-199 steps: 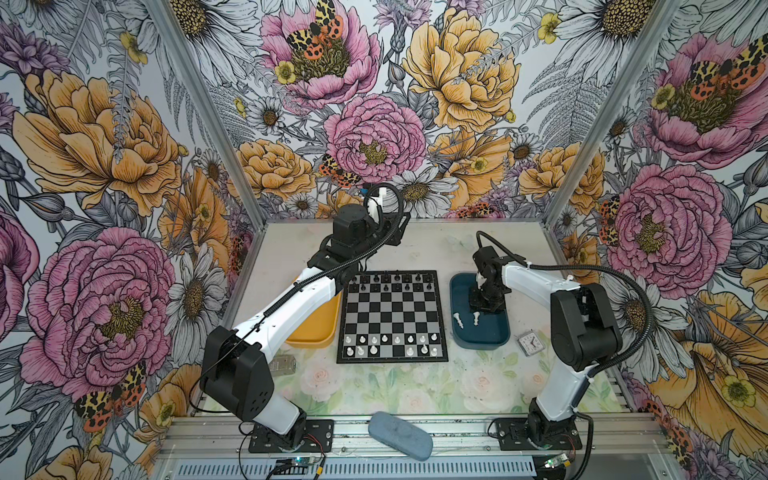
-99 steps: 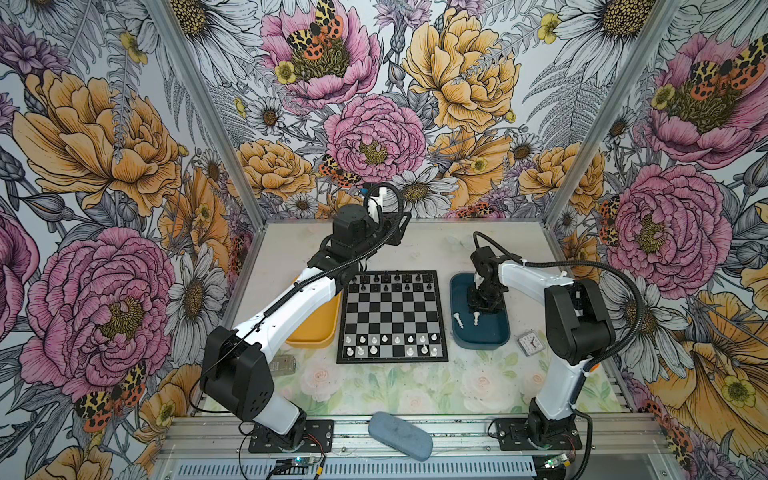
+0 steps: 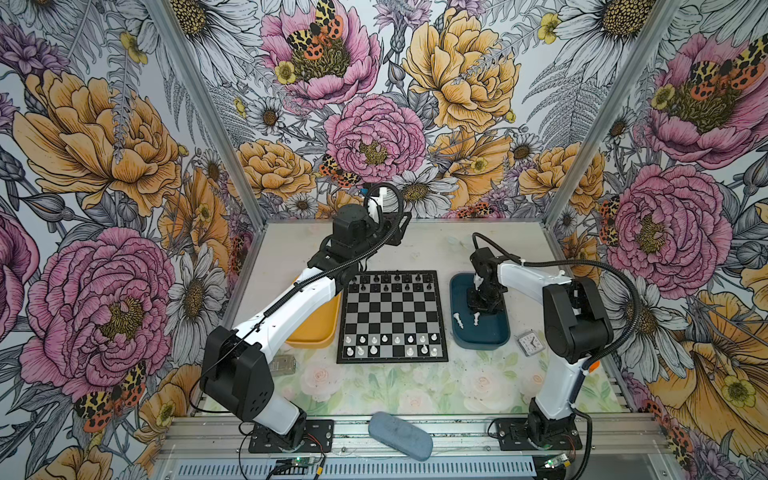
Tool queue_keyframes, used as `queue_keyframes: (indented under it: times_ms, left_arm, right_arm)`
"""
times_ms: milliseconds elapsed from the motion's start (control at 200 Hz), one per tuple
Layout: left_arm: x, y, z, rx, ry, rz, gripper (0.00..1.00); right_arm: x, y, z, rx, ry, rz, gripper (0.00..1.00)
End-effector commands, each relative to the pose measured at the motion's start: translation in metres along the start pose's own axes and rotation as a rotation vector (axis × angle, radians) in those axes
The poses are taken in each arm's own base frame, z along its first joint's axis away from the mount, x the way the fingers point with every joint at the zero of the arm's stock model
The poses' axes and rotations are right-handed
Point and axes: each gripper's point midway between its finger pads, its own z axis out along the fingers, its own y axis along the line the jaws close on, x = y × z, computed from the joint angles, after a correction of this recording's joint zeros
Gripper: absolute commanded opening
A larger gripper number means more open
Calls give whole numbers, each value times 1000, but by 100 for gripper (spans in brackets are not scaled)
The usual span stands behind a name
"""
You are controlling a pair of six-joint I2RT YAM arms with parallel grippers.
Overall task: Set up the chess pieces on the board
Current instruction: 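Grasp the white pawn with the right gripper and lift it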
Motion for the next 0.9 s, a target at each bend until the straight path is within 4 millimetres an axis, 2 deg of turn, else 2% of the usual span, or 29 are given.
queue_keyframes:
  times_ms: [0,80,500,896]
  left_arm:
    - [5,-6,2,33,5,-4,30]
    - [4,-6,2,34,5,-2,30]
    - [5,-6,1,32,6,-2,31]
    - [6,-7,1,33,8,-2,31]
  right_arm:
    - [-6,3,1,8,-7,-21,33]
    - [-6,3,1,9,-7,-20,31]
    - [-8,4,-1,5,-14,-17,0]
    - [-14,8,-7,-3,-35,-26,2]
